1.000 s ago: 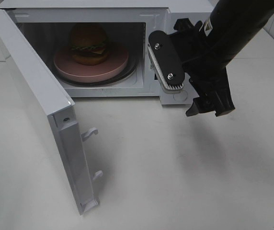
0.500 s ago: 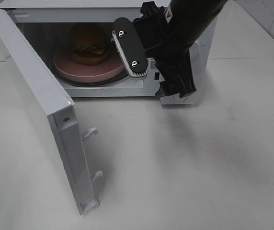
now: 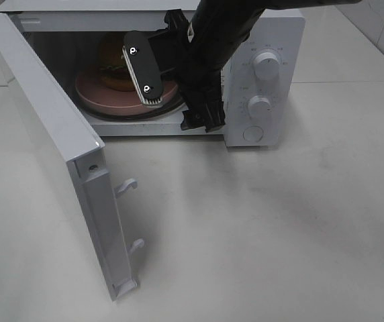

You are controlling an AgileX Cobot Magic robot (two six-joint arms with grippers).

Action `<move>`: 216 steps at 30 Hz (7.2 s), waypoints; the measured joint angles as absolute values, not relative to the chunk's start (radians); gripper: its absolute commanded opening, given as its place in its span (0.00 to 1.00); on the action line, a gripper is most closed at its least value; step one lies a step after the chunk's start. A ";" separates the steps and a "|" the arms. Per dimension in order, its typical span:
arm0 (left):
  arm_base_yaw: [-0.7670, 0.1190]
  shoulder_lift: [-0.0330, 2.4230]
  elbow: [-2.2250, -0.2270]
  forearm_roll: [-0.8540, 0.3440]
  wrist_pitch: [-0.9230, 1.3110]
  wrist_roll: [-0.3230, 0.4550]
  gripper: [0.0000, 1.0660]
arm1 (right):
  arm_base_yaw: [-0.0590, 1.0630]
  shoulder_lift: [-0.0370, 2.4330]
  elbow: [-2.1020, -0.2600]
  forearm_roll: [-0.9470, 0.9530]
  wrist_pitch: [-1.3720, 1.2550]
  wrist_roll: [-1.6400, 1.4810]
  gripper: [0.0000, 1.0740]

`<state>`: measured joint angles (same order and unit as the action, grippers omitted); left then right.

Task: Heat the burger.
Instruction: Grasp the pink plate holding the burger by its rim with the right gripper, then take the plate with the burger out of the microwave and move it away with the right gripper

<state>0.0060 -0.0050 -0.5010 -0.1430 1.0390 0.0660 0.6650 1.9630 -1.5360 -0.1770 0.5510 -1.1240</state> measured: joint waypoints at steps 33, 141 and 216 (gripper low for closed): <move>0.006 -0.005 -0.501 -0.143 1.039 0.066 0.97 | 0.665 2.406 -1.990 -0.173 0.571 -1.119 0.80; 0.006 -0.005 -0.501 -0.143 1.039 0.066 0.97 | 0.652 1.553 -0.925 -0.036 0.353 -1.536 0.00; 0.006 -0.005 -0.501 -0.143 1.039 0.066 0.97 | 0.653 0.788 -0.539 -0.644 1.098 -0.151 0.00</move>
